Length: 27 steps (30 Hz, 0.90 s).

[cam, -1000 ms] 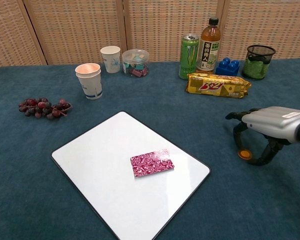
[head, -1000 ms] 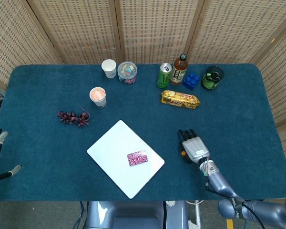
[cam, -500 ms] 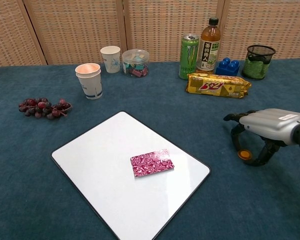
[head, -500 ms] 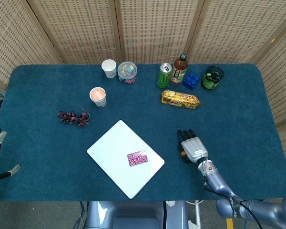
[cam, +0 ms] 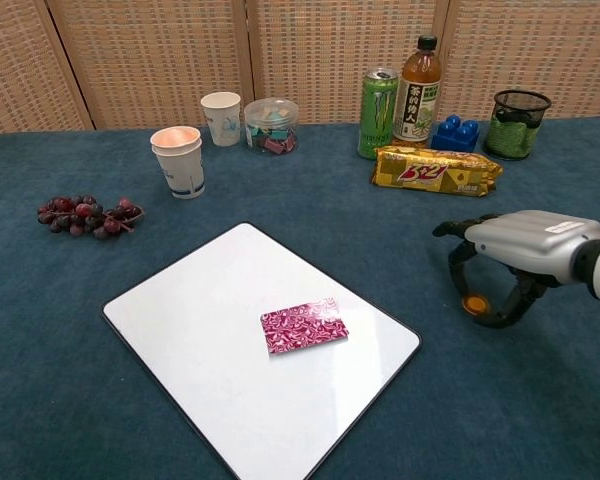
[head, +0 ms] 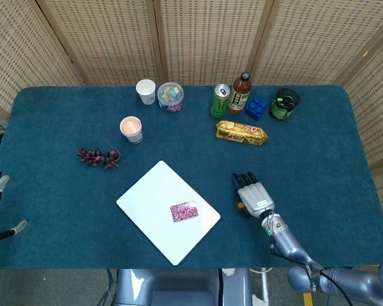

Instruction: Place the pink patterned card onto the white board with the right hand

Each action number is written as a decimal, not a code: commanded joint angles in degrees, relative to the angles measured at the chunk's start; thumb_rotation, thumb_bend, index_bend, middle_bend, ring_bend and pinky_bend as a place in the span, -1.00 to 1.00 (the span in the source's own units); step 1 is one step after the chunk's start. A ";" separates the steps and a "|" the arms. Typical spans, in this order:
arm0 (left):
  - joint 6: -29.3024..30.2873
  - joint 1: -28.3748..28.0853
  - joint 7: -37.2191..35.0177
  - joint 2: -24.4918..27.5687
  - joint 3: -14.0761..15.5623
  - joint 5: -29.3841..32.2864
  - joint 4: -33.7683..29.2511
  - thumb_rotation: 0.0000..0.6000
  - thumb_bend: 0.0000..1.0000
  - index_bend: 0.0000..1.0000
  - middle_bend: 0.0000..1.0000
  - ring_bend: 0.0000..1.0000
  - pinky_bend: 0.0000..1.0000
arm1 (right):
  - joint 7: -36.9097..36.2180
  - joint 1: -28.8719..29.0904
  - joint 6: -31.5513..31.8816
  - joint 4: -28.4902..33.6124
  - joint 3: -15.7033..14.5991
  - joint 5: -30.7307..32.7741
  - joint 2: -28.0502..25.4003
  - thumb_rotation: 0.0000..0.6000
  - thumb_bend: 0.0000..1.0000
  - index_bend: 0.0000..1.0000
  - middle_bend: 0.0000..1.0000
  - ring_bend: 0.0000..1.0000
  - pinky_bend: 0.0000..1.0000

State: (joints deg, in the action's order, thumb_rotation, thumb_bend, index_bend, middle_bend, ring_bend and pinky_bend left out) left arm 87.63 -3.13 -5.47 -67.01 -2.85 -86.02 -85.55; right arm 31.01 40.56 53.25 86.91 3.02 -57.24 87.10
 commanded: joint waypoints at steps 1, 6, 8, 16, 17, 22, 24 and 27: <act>-0.06 -0.02 -0.13 0.05 -0.06 0.11 -0.01 1.00 -1.00 -1.00 -1.00 -1.00 -1.00 | 1.51 1.30 -0.10 1.63 1.21 0.45 0.18 1.00 -0.22 0.30 -0.94 -1.00 -1.00; -0.37 -0.14 -0.60 0.23 -0.33 0.60 0.02 1.00 -1.00 -1.00 -1.00 -1.00 -1.00 | 6.97 5.32 -0.89 4.98 4.05 4.70 1.83 1.00 -0.22 0.30 -0.94 -1.00 -1.00; -0.70 -0.26 -0.92 0.33 -0.44 0.91 0.09 1.00 -1.00 -1.00 -1.00 -1.00 -1.00 | 9.90 7.41 -1.18 5.82 5.19 8.07 2.95 1.00 -0.22 0.30 -0.94 -1.00 -1.00; -2.23 -0.82 -1.68 0.43 -0.72 1.91 0.50 1.00 -1.00 -1.00 -1.00 -1.00 -1.00 | 18.10 13.80 0.92 6.78 7.14 18.51 8.94 1.00 -0.22 0.30 -0.94 -1.00 -1.00; -2.43 -0.90 -1.76 0.47 -0.76 2.04 0.49 1.00 -1.00 -1.00 -1.00 -1.00 -1.00 | 18.92 14.51 1.46 6.36 7.30 19.87 10.10 1.00 -0.22 0.30 -0.94 -1.00 -1.00; -2.76 -0.99 -2.27 0.63 -0.80 2.26 0.57 1.00 -1.00 -1.00 -1.00 -1.00 -1.00 | 21.55 16.71 3.36 5.03 7.27 24.36 13.51 1.00 -0.22 0.30 -0.94 -1.00 -1.00; -2.78 -1.00 -2.46 0.70 -0.78 2.23 0.57 1.00 -1.00 -1.00 -1.00 -1.00 -1.00 | 22.00 17.19 4.17 4.86 7.21 25.08 14.18 1.00 -0.22 0.30 -0.94 -1.00 -1.00; -2.77 -0.99 -2.62 0.74 -0.72 2.17 0.60 1.00 -1.00 -1.00 -1.00 -1.00 -1.00 | 22.09 17.63 5.13 4.81 7.37 25.81 14.55 1.00 -0.22 0.30 -0.94 -1.00 -1.00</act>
State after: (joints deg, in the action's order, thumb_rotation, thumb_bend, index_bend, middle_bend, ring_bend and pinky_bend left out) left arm 84.86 -4.12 -8.08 -66.28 -3.58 -83.84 -84.95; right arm 53.02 58.00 58.12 91.78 10.31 -31.63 101.49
